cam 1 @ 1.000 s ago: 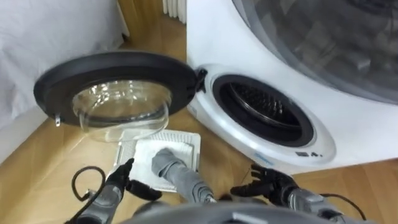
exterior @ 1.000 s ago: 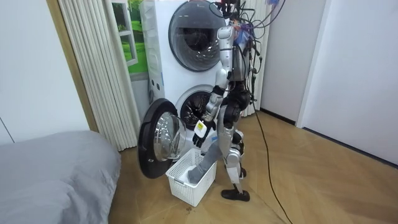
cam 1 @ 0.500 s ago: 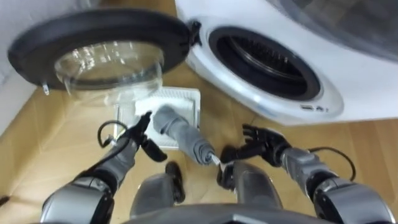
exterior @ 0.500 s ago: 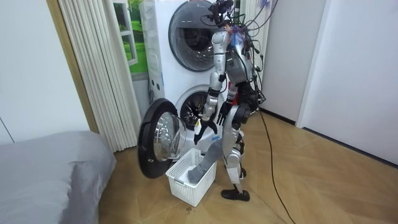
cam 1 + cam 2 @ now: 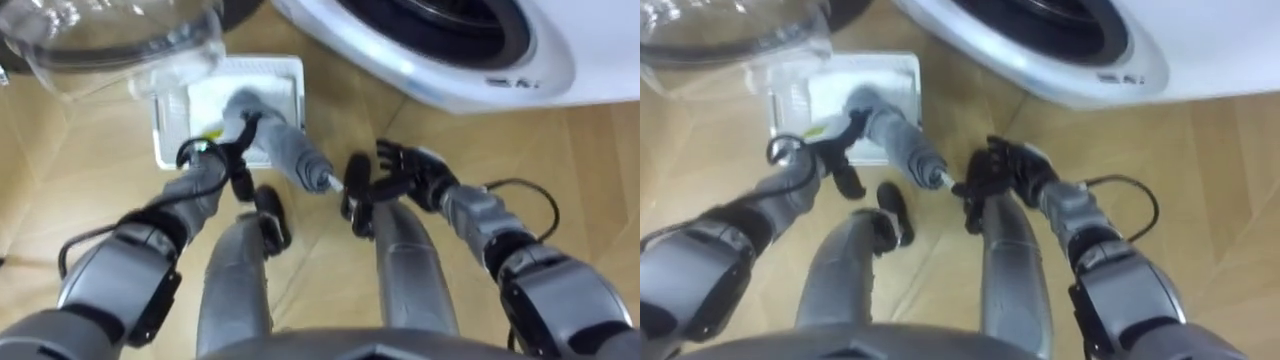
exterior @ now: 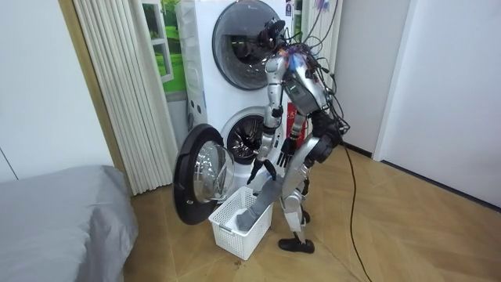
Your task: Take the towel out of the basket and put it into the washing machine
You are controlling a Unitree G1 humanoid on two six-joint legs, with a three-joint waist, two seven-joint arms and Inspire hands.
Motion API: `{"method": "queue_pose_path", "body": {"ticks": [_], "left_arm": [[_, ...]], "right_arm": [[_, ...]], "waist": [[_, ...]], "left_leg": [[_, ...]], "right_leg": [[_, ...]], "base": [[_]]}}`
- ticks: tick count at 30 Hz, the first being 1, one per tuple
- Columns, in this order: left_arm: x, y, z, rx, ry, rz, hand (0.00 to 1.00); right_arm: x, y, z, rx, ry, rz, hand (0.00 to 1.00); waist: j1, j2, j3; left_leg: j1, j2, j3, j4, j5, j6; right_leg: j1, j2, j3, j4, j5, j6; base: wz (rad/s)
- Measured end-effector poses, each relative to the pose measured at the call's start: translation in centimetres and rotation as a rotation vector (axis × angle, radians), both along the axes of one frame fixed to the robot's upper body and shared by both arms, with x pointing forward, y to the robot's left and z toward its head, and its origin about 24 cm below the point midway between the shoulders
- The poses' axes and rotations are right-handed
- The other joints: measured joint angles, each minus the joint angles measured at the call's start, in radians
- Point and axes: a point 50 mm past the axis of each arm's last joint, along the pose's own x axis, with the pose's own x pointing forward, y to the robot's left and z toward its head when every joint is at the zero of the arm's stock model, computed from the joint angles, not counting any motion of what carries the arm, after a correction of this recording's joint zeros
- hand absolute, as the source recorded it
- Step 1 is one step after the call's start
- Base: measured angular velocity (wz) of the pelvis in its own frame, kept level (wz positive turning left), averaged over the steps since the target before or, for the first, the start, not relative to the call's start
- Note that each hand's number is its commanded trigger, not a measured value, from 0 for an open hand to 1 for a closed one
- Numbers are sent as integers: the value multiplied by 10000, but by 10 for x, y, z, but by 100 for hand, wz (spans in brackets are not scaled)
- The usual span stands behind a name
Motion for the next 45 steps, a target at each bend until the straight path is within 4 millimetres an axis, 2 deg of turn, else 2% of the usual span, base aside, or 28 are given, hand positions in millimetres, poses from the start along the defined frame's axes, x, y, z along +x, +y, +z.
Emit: {"method": "queue_pose_path", "body": {"ticks": [6, 12, 15, 18, 25, 28, 35, 39, 44, 45], "left_arm": [[16, -5, 16, 495, -934, -594, 0], [29, -13, 33, 884, -1877, -1095, 0], [33, -14, 37, 1090, -2217, -1297, 0], [34, -15, 39, 1325, -2418, -1516, 0], [37, -14, 44, 1692, -2726, -1806, 0], [44, -14, 53, 1860, -3022, -1924, 0], [54, -19, 68, 2353, -3837, -2500, 0], [54, -20, 70, 2694, -4142, -2921, 0], [54, -28, 71, 2527, -4310, -3275, 0], [54, -29, 72, 2524, -4339, -3337, 16]], "right_arm": [[16, 4, 16, 945, -754, -774, 0], [27, 13, 29, 1102, -1401, -385, 0], [33, 14, 35, 1306, -1598, -470, 0], [35, 13, 39, 1260, -1740, -361, 0], [40, 15, 45, 1163, -1977, -81, 0], [46, 17, 52, 1340, -2197, -102, 0], [47, 18, 55, 1808, -2241, -297, 0], [47, 25, 57, 1879, -2419, 45, 0], [47, 26, 58, 1951, -2547, 76, 0], [48, 27, 59, 1938, -2583, 77, 0]], "waist": [[-78, 37, 24], [-242, 42, 27], [-255, 42, 27], [-294, 42, 27], [-379, 41, 26], [-528, 40, 26], [-847, 37, 27], [-1057, 35, 28], [-1095, 9, 44], [-1099, -13, 58]], "left_leg": [[-1459, 158, -14, 1115, -348, 119], [-2644, 211, -16, 1900, -519, 247], [-3119, 325, -16, 2294, -655, 314], [-3458, 342, -47, 2461, -725, 301], [-3783, 327, -92, 2528, -759, 378], [-4036, 319, -107, 2617, -796, 420], [-4178, 321, -124, 2655, -882, 525], [-4266, 332, -136, 2689, -941, 548], [-4362, 335, -168, 2763, -1013, 565], [-4363, 338, -171, 2763, -1026, 565]], "right_leg": [[-1445, -32, 103, 918, -91, -79], [-2616, -162, 190, 1646, -140, -83], [-3033, -152, 193, 1875, -171, -83], [-3327, -151, 187, 1919, -188, -79], [-3605, -172, 169, 2029, -212, -25], [-3843, -189, 165, 2091, -229, 1], [-3883, -209, 84, 2050, -290, 98], [-3942, -199, 87, 2041, -321, 149], [-4029, -168, 114, 2065, -357, 206], [-4029, -163, 115, 2057, -361, 211]], "base": [[-4], [0], [-6], [-1], [0], [0], [0], [-2], [-4], [0]]}}
